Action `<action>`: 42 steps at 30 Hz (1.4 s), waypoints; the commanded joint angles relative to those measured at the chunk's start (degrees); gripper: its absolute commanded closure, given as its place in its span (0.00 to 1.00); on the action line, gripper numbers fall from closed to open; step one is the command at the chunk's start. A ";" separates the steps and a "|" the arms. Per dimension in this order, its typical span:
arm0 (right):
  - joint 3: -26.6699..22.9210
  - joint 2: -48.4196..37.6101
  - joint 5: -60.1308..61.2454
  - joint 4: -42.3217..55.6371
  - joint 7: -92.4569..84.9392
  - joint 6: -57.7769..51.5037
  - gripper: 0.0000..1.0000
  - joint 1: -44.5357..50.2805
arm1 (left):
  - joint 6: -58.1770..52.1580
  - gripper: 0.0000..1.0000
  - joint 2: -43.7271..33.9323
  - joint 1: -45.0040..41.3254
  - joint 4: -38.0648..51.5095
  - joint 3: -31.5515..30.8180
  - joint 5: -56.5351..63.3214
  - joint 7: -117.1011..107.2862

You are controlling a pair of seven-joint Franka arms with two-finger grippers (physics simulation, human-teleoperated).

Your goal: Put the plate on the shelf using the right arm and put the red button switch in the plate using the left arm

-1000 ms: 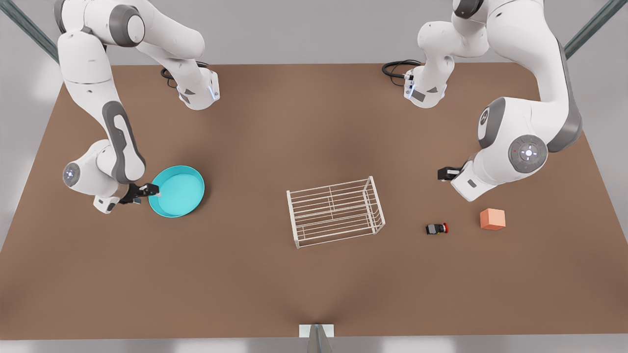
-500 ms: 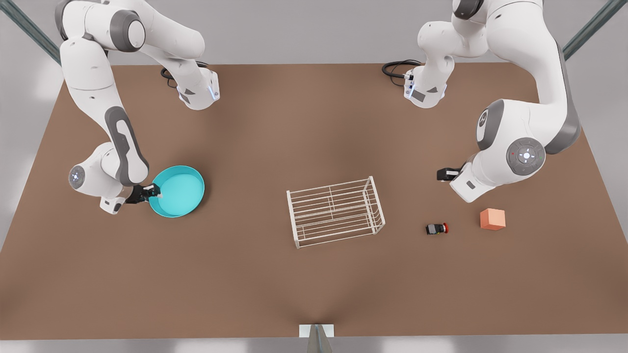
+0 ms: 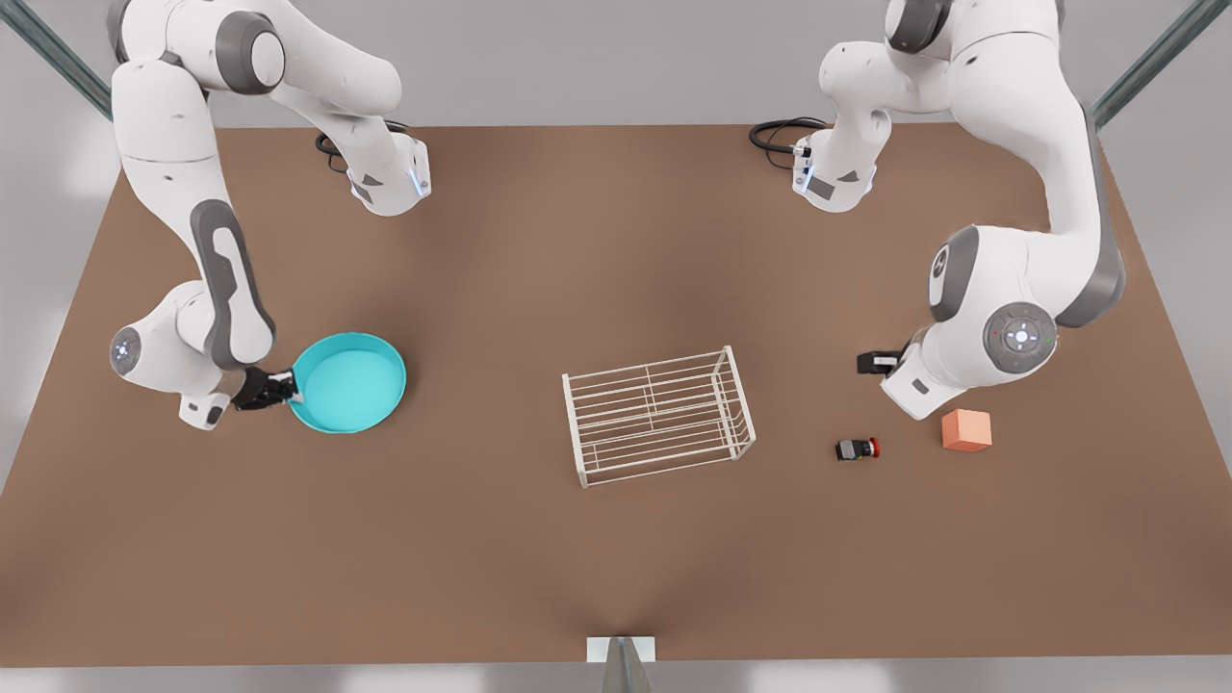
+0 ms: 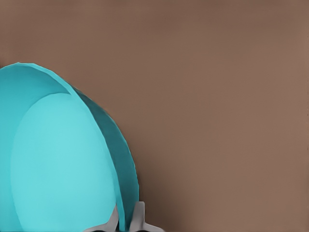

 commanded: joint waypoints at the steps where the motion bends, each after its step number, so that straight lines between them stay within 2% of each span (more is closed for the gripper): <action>1: 0.09 -0.51 3.04 2.59 -4.95 -9.74 0.79 0.02 | 12.84 0.00 4.06 -1.31 0.05 0.96 0.10 -28.68; 3: 0.09 -0.43 4.53 7.17 -6.97 -15.36 0.79 0.20 | 23.03 0.00 8.19 -2.01 -0.04 1.23 0.01 -50.74; 5: 1.49 -0.16 4.97 12.17 -6.97 -19.06 0.79 0.55 | 35.69 0.00 9.69 -2.45 -4.96 1.31 -0.08 -76.67; 7: 5.01 0.36 5.85 16.92 -6.80 -21.34 0.79 0.73 | 42.11 0.00 9.95 -2.80 -9.52 1.40 0.01 -93.11; 9: 9.49 1.33 6.11 20.70 -6.00 -21.52 0.79 0.99 | 43.95 0.00 9.86 -2.98 -12.16 3.33 -0.52 -102.00; 11: 9.75 2.56 9.37 24.39 -3.90 -21.43 0.79 5.38 | 47.47 0.00 9.43 -3.16 -16.03 4.21 -1.57 -106.92; 15: 9.75 4.32 14.55 29.40 4.10 -20.91 0.79 12.68 | 47.82 0.00 9.34 -3.51 -19.02 5.09 -0.87 -108.51; 17: 9.75 5.11 16.31 31.25 6.83 -20.73 0.79 15.14 | 47.39 0.00 9.60 -3.77 -19.11 5.18 0.10 -98.67; 23: 9.67 8.27 16.84 37.05 18.69 -18.36 0.79 20.85 | 47.65 0.00 11.45 -3.51 -19.11 5.10 -0.43 -106.13; 26: 9.67 11.00 16.58 41.53 30.82 -17.83 0.79 23.58 | 49.23 0.00 12.24 -3.51 -19.20 5.09 -0.34 -105.78; 30: 9.58 14.51 15.78 47.51 36.80 -16.86 0.79 26.66 | 48.62 0.00 12.94 -1.93 -19.37 5.18 0.36 -87.32; 38: 9.23 19.79 15.52 52.70 39.61 -12.12 0.79 32.63 | 47.56 0.00 14.08 -2.45 -20.78 5.09 0.10 -85.30; 42: 9.23 21.11 15.43 52.61 39.52 -9.92 0.79 34.65 | 48.09 0.00 15.40 -2.28 -20.25 4.92 0.01 -94.26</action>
